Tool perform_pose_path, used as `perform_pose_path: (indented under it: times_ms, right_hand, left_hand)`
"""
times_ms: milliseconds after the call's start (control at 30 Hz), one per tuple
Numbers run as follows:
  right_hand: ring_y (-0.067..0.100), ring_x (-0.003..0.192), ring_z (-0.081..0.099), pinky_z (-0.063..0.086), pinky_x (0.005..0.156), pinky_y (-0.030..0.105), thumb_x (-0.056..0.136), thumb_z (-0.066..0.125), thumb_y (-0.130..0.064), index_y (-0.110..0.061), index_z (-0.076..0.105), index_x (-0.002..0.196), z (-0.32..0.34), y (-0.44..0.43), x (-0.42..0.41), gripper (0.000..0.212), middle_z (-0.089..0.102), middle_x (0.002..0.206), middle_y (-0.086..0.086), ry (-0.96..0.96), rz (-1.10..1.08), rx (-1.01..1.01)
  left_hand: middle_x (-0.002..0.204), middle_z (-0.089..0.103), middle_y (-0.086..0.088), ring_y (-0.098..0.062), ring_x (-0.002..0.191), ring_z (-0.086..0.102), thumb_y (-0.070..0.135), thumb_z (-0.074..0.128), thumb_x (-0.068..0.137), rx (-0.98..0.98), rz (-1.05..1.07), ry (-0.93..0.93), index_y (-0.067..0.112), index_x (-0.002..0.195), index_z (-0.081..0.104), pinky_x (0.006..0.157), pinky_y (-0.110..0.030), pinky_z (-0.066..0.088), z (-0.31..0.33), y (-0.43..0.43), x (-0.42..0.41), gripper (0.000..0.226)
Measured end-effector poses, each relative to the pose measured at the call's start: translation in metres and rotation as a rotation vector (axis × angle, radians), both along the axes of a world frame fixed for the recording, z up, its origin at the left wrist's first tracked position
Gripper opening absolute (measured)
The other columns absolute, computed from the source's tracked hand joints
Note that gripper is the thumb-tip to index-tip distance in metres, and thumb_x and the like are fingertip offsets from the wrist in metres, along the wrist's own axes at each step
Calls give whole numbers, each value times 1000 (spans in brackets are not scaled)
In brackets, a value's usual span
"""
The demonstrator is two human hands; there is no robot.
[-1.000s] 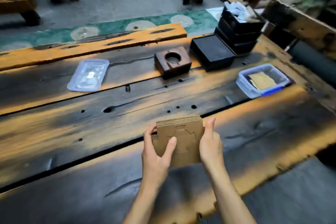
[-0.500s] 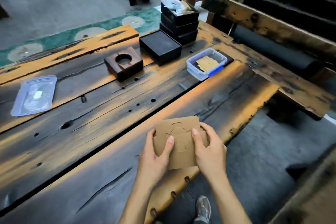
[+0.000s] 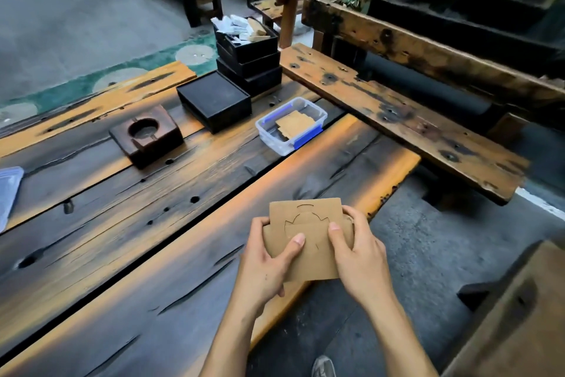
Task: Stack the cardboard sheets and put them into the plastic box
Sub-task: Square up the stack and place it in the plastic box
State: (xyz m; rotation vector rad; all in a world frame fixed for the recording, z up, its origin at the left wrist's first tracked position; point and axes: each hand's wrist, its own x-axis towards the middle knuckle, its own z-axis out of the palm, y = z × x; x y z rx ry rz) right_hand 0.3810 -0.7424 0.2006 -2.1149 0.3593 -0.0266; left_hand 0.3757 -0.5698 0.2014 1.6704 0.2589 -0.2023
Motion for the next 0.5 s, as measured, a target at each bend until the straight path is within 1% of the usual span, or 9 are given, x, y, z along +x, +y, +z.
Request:
perform_pose_path:
  times_ms: [67,133,200,267,333,400,500]
  right_hand:
    - [17,108,54,37,87,30,102,51,-40,-37,47,140,3,-23,11,38,64,127,-6,-27,16,-7]
    - [22,114,57,39,89,31,103,51,-36,-30,49,141,3,-38,22,38,66,130,0,-58,5,-18]
    - [25,115,59,39,89,30,102,53,-34,-25,53,137,4,-52,33,36,68,128,4,-65,-10,-33]
    - [26,112,61,38,86,28,100,56,-33,-23,57,133,4,-65,45,34,70,123,5,-66,-30,-38]
    - [26,109,62,36,84,27,98,58,-33,-24,59,128,3,-75,60,31,72,118,5,-54,-39,-32]
    - [27,109,61,35,83,28,97,58,-35,-27,59,125,0,-84,77,29,73,116,5,-33,-32,-27]
    - [27,106,61,34,80,27,95,60,-34,-29,59,121,-6,-92,103,26,72,112,4,-20,-21,-36]
  left_hand:
    - [99,72,18,-11,77,71,51,78,85,-1,10,2,39,107,51,38,-28,42,3,-25,13,36]
    - [99,72,20,-9,75,71,52,77,84,6,23,4,40,108,51,38,-28,42,5,-45,24,37]
    - [98,73,20,-8,75,71,55,77,82,24,34,9,41,107,51,37,-27,41,5,-62,35,38]
    - [96,74,19,-11,77,72,56,77,81,33,53,14,41,103,51,36,-26,40,3,-75,45,37]
    - [95,74,17,-14,80,72,55,77,81,38,73,11,40,102,51,36,-26,40,0,-86,55,36]
    - [96,74,15,-16,81,72,56,77,80,36,97,6,40,102,52,40,-26,40,-4,-96,67,37]
    - [96,75,14,-17,80,72,58,77,79,15,122,19,39,104,52,39,-25,40,-10,-104,89,40]
